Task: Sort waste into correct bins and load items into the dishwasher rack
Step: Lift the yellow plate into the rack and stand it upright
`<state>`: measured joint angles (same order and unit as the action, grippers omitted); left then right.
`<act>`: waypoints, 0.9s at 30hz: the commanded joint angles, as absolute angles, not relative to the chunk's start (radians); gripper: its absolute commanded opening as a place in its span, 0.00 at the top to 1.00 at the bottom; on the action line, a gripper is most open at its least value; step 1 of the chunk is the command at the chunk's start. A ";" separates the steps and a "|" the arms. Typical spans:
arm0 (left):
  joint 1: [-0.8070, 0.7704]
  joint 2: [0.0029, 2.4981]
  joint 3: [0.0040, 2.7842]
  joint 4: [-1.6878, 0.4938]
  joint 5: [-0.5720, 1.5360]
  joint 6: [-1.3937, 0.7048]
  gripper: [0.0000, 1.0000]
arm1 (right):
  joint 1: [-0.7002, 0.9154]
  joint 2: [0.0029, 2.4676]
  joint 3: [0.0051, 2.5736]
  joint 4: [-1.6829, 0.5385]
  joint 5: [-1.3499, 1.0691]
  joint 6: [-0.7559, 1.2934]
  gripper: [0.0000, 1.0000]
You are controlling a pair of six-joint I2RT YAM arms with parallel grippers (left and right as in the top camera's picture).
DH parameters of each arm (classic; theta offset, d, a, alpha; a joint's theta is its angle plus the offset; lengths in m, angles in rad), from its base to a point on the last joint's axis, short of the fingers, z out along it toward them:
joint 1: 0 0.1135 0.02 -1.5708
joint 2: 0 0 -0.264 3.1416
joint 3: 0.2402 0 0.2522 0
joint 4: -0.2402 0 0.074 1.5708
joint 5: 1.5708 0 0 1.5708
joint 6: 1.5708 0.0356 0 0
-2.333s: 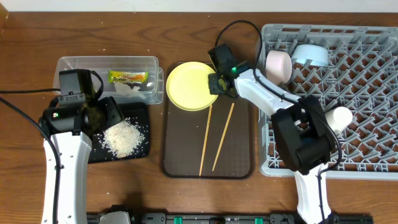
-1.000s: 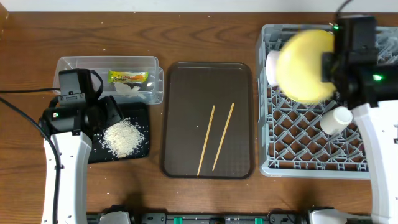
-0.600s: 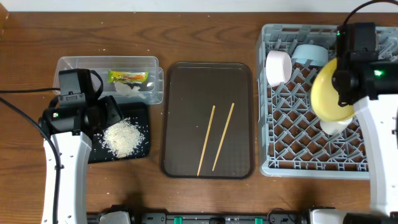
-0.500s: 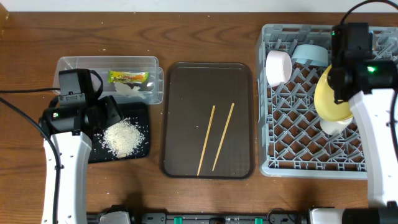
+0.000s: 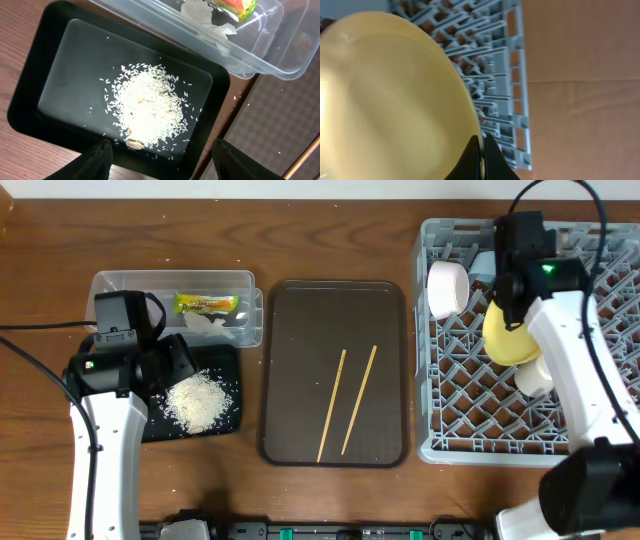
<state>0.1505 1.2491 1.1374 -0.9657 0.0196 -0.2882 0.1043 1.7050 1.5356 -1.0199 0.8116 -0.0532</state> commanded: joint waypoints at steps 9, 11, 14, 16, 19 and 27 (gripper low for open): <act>0.156 1.246 1.137 -0.968 0.015 -0.294 0.33 | 0.131 1.724 1.531 -0.986 0.606 0.304 0.87; 0.156 1.246 1.137 -0.968 0.015 -0.294 0.33 | 0.130 1.708 1.531 -0.978 0.578 0.311 0.68; 0.156 1.246 1.137 -0.968 0.015 -0.294 0.33 | 0.130 1.673 1.539 -0.975 0.567 0.310 0.49; 0.156 1.246 1.137 -0.968 0.015 -0.294 0.33 | 0.130 1.633 1.551 -0.976 0.567 0.309 0.43; 0.156 1.246 1.137 -0.968 0.015 -0.293 0.33 | 0.131 1.554 1.559 -0.974 0.527 0.291 0.36; 0.156 1.247 1.137 -0.967 0.015 -0.293 0.33 | 0.153 1.416 1.558 -1.003 -0.093 0.246 0.40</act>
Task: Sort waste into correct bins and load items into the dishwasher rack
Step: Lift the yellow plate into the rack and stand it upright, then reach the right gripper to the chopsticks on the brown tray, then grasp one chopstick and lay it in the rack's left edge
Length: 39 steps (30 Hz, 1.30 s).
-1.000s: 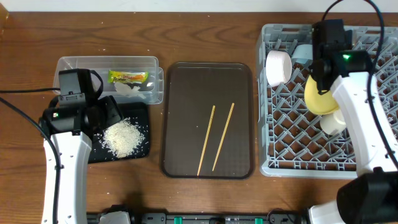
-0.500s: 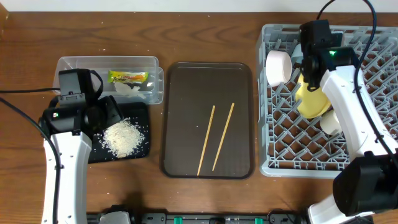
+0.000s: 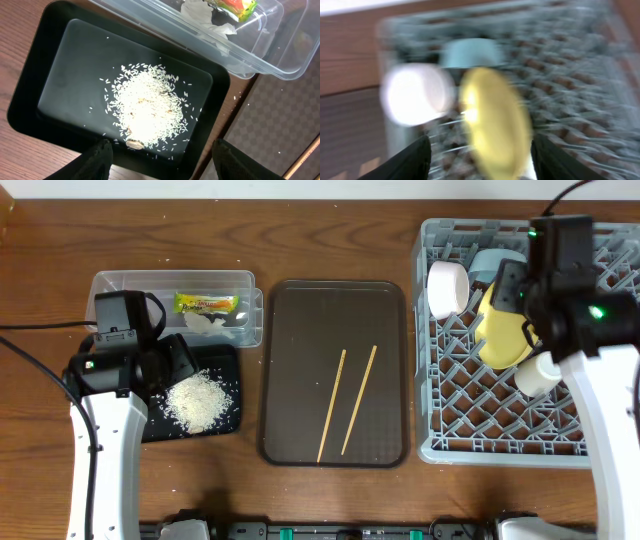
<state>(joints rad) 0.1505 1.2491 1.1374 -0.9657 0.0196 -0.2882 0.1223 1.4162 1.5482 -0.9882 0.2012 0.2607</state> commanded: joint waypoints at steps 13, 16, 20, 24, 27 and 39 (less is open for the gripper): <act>0.156 1.248 1.137 -0.968 0.015 -0.293 0.33 | 0.495 1.671 1.513 -1.077 -0.058 0.442 0.41; 0.156 1.248 1.137 -0.968 0.015 -0.293 0.33 | 0.549 1.772 1.510 -1.069 -0.041 0.524 0.41; 0.156 1.248 1.137 -0.968 0.015 -0.293 0.33 | 0.596 1.898 1.510 -1.062 -0.042 0.599 0.43; 0.156 1.248 1.137 -0.968 0.015 -0.293 0.33 | 0.631 2.013 1.509 -1.054 -0.053 0.649 0.43; 0.156 1.248 1.137 -0.968 0.015 -0.293 0.33 | 0.653 2.082 1.509 -1.040 -0.069 0.679 0.43; 0.156 1.248 1.137 -0.968 0.015 -0.293 0.33 | 0.671 2.153 1.440 -0.937 -0.068 0.696 0.55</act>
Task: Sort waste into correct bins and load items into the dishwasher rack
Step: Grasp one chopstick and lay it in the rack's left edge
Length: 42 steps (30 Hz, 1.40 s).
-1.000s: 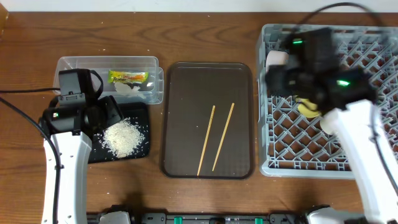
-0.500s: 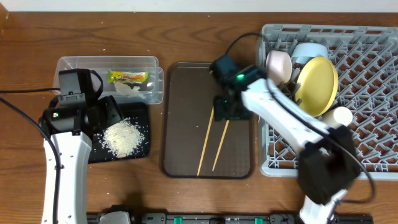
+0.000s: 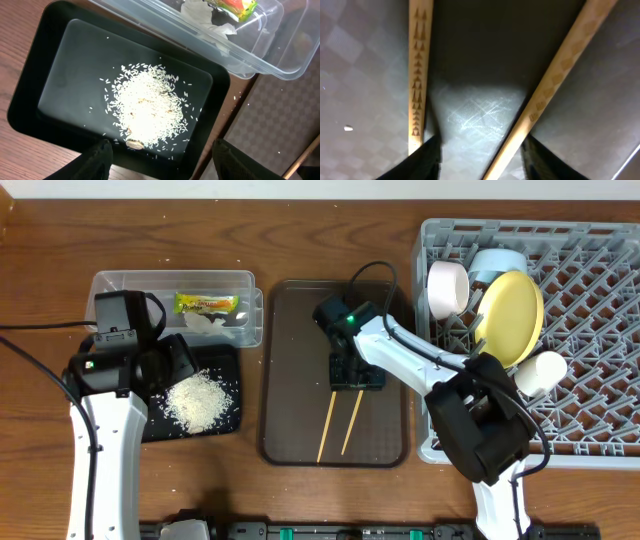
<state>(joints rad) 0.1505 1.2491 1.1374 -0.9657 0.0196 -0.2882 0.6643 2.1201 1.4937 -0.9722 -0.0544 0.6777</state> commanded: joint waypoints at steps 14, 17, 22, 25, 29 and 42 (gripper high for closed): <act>0.156 1.248 1.136 -0.968 0.015 -0.293 0.33 | 0.638 2.146 1.378 -0.957 -0.068 0.709 0.99; 0.156 1.248 1.136 -0.968 0.015 -0.293 0.33 | 0.604 2.111 1.400 -0.992 -0.064 0.680 0.99; 0.156 1.248 1.137 -0.968 0.015 -0.293 0.33 | 0.548 1.967 1.449 -1.018 -0.064 0.535 0.99; 0.156 1.248 1.136 -0.968 0.015 -0.293 0.33 | 0.521 1.835 1.476 -1.026 -0.064 0.389 0.99; 0.156 1.248 1.136 -0.968 0.015 -0.293 0.33 | 0.474 1.670 1.479 -1.053 -0.054 0.293 0.99; 0.156 1.248 1.136 -0.968 0.015 -0.293 0.33 | 0.275 1.585 1.423 -1.219 0.067 0.223 0.99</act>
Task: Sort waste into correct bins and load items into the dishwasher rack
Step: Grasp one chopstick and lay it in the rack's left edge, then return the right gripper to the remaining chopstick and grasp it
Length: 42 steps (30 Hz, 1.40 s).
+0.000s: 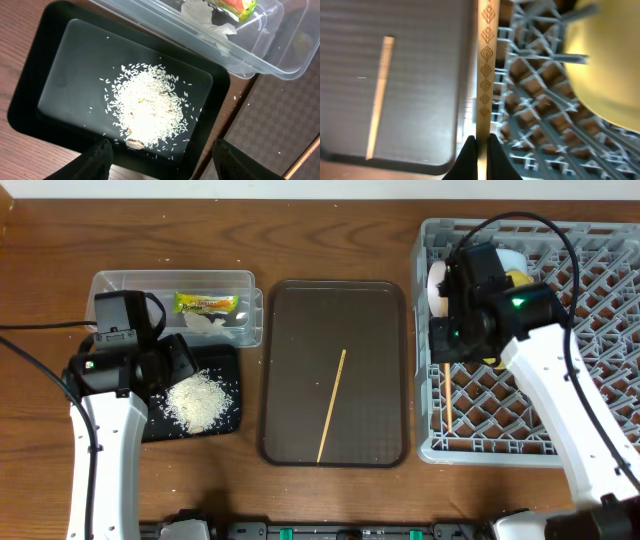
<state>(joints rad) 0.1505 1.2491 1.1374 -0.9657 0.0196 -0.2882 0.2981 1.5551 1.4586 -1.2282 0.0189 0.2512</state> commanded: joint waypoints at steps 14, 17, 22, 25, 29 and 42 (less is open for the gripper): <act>0.156 1.248 1.136 -0.968 0.015 -0.293 0.33 | 0.263 1.681 1.346 -1.065 0.074 0.223 0.73; 0.156 1.248 1.136 -0.968 0.015 -0.293 0.33 | 0.263 1.679 1.348 -1.065 0.074 0.223 0.72; 0.156 1.248 1.136 -0.968 0.015 -0.293 0.33 | 0.263 1.659 1.386 -1.065 0.070 0.223 0.72; 0.156 1.248 1.136 -0.967 0.015 -0.293 0.33 | 0.265 1.634 1.433 -1.061 0.068 0.223 0.71; 0.156 1.248 1.136 -0.960 0.015 -0.293 0.33 | 0.298 1.607 1.480 -0.998 -0.013 0.223 0.65; 0.156 1.248 1.136 -0.965 0.015 -0.293 0.33 | 0.532 1.678 1.478 -0.788 -0.102 0.319 0.54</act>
<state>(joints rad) 0.1505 1.2491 1.1374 -0.9619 0.0193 -0.2882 0.4850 1.6314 1.4670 -0.7963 -0.0860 0.2607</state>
